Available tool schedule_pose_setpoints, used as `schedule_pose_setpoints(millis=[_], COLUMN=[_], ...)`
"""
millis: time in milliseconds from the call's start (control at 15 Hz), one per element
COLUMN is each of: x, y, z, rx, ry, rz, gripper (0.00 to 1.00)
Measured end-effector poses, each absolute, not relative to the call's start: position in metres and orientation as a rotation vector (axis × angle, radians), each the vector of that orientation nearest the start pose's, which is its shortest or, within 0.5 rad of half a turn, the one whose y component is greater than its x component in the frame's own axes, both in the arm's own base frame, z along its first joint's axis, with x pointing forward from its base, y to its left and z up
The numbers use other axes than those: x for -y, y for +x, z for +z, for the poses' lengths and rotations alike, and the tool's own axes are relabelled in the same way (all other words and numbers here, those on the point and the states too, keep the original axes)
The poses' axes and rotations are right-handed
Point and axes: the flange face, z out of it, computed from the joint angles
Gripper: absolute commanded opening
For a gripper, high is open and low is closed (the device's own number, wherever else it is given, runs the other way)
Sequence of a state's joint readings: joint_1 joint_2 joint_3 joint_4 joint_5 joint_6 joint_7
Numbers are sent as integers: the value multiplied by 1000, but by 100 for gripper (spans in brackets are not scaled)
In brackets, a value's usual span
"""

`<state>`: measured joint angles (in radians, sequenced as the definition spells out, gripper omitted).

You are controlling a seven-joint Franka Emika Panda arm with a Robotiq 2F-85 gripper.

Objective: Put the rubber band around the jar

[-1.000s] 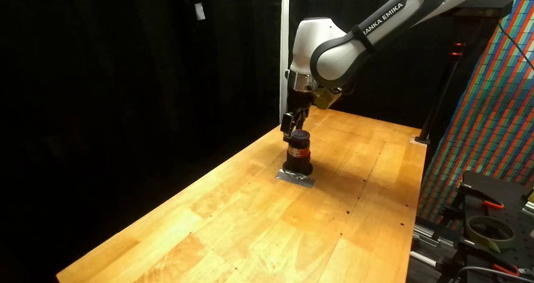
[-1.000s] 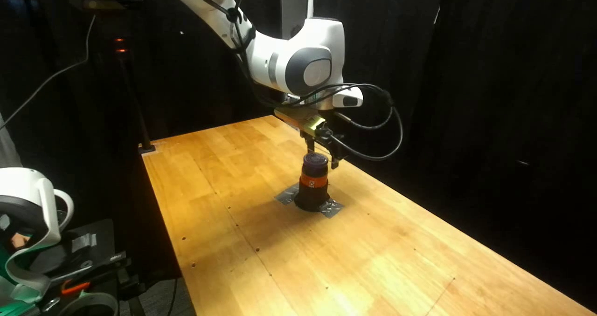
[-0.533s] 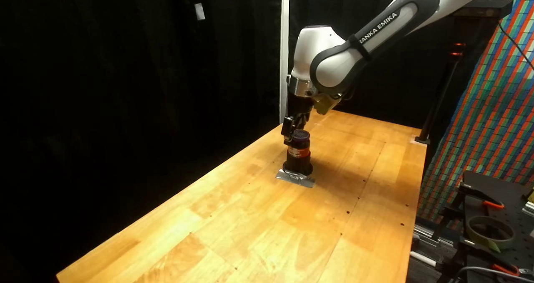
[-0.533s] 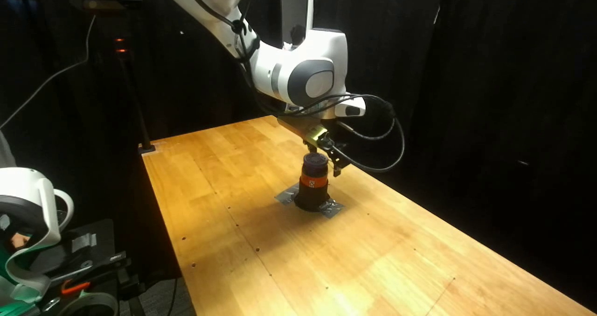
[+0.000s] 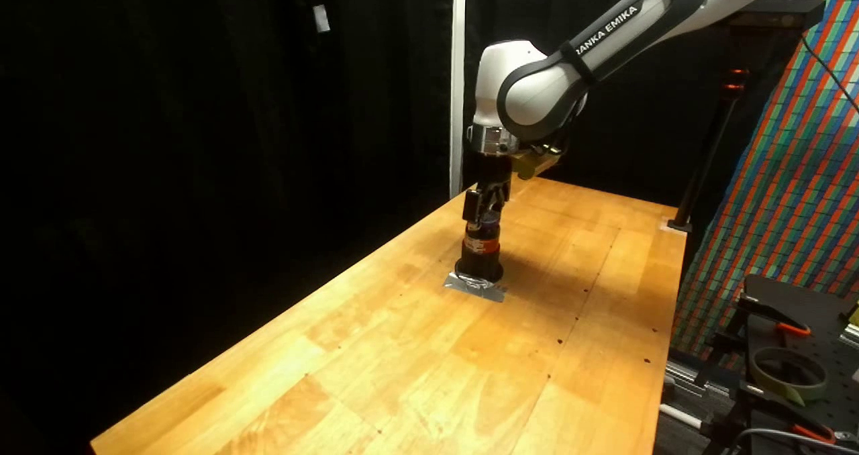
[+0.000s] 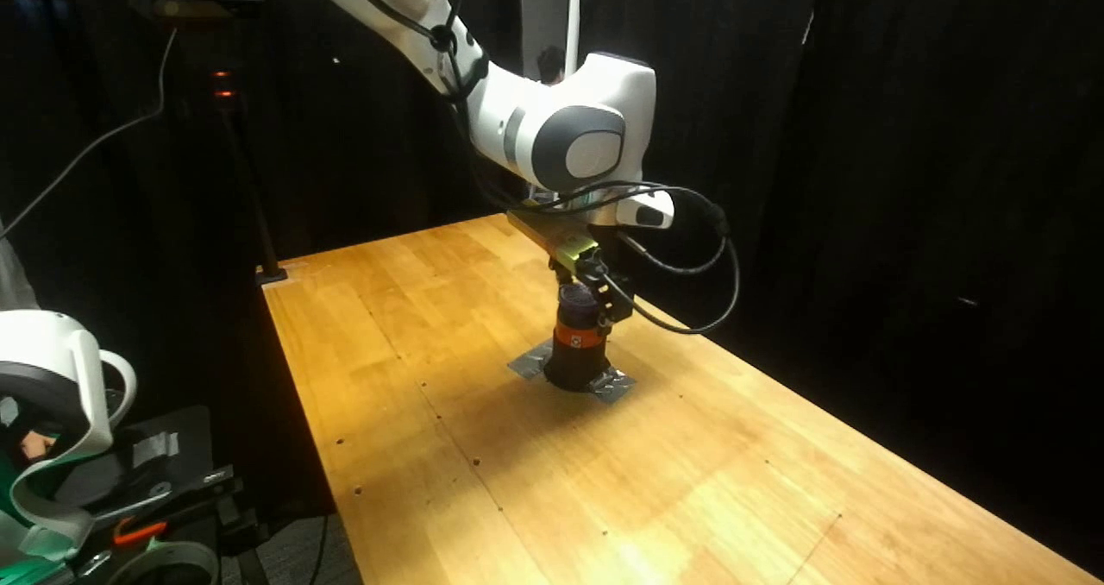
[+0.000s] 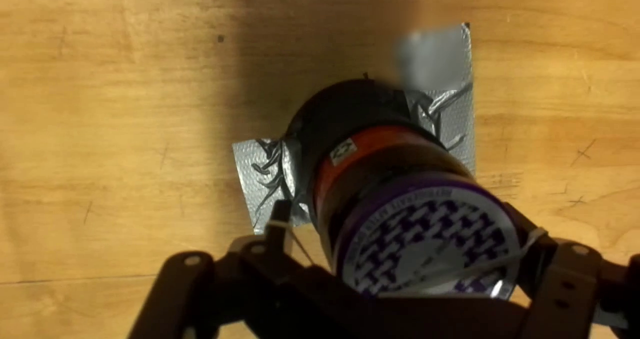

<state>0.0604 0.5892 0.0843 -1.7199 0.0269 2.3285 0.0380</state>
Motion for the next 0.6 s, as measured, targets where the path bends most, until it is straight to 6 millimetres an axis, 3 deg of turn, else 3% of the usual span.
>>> schedule_pose_setpoints(millis=[267,333,400,600], x=[-84,-83,-81,-80], y=[660,658,656,649], z=[249,249,247,239], rx=[97,93,92,107], ry=[-3042,-3037,-3032,-3030], rz=[83,100,116,156], gripper=[100,75,73,49])
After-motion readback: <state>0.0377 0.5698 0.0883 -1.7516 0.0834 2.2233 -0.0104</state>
